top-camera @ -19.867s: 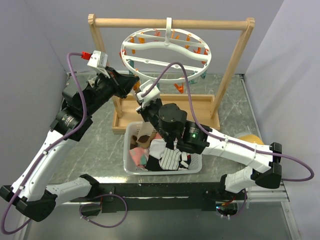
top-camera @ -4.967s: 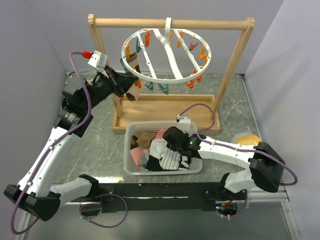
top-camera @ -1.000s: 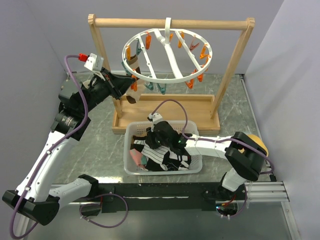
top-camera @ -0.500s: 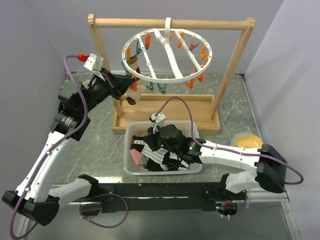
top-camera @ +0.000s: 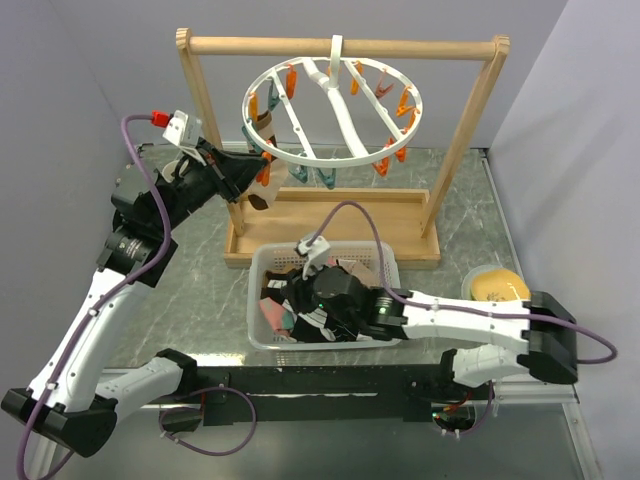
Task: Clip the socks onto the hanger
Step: Adjust the sock in the bin.
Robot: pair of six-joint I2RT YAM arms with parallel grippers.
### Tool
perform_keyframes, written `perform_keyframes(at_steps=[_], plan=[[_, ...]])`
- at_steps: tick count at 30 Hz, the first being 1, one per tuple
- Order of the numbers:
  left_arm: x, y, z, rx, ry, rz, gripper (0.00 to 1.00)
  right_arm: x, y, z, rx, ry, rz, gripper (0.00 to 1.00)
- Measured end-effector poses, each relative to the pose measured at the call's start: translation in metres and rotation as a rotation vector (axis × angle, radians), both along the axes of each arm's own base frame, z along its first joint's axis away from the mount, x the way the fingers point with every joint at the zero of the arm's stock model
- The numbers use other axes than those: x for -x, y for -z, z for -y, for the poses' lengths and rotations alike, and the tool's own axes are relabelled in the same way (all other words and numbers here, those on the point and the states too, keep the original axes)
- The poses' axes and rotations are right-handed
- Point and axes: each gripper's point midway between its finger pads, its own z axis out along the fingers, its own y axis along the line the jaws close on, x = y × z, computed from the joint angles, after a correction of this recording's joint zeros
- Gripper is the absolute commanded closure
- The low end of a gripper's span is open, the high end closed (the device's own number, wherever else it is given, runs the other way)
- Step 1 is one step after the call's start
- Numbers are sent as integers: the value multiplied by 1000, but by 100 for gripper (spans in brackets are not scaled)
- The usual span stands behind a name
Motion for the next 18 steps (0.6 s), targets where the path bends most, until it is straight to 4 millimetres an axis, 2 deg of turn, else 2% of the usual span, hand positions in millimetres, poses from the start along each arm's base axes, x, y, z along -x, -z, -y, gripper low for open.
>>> perform_keyframes(at_steps=[5, 8, 14, 18], plan=[[2, -1, -1, 1, -1, 3, 99, -16, 51, -11, 191, 54, -16, 48], [3, -1, -1, 1, -1, 6, 99, -26, 67, -16, 269, 84, -8, 48], [4, -3, -2, 1, -1, 11, 99, -42, 70, -33, 307, 131, 19, 48], [4, -2, -2, 1, -1, 10, 99, -45, 74, -34, 319, 145, 21, 47]])
